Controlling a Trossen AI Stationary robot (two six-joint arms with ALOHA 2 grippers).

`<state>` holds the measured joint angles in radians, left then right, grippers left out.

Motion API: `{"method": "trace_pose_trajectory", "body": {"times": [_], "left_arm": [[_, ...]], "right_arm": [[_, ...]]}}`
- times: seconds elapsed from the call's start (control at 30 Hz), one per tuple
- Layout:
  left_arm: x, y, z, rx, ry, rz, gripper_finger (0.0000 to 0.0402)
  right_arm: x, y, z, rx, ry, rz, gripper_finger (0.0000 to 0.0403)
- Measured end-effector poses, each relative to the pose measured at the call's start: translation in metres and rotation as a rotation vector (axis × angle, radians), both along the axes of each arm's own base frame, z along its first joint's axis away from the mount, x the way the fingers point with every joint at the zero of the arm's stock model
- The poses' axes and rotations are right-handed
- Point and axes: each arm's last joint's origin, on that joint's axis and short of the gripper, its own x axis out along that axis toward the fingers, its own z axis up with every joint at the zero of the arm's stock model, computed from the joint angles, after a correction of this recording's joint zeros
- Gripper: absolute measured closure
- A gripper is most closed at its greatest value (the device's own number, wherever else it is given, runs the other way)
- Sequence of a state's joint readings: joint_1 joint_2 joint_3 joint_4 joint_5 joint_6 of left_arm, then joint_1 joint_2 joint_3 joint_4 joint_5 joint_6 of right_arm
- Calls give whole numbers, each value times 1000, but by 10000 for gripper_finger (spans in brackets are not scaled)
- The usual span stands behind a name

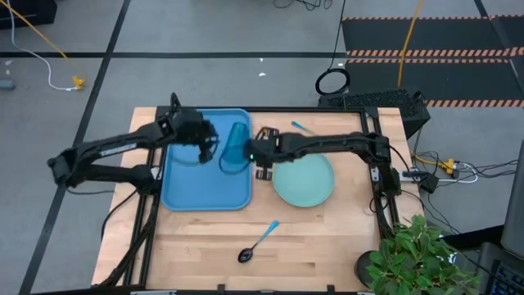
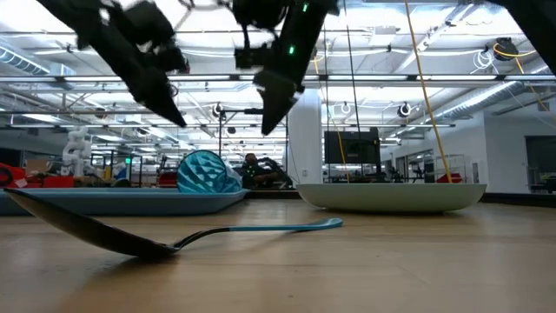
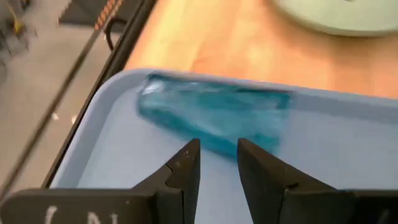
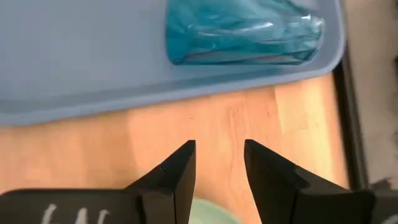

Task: Pick and place plate/cup/fork/spoon on tray
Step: Put the blue glass on the top right of the blue tray

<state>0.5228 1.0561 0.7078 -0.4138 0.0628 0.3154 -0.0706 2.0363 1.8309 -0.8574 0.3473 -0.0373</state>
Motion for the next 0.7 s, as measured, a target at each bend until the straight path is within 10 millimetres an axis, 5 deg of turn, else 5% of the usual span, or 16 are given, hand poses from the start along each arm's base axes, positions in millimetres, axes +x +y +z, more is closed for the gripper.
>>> {"method": "trace_pose_trajectory", "body": {"times": [0.2, 0.33, 0.57, 0.7], "left_arm": [[11, -70, 4, 150, 55, -93, 286], [18, -103, -11, 296, 125, -100, 241], [27, -124, -51, 529, 203, 54, 115], [38, -117, -62, 554, 211, 89, 101]], "right_arm": [[-8, 47, 0, -88, 35, 10, 273], [-19, 67, 5, -180, 45, 24, 273], [-57, 85, 27, -200, -39, 44, 273], [-85, 86, 36, -217, -103, 52, 273]]}}
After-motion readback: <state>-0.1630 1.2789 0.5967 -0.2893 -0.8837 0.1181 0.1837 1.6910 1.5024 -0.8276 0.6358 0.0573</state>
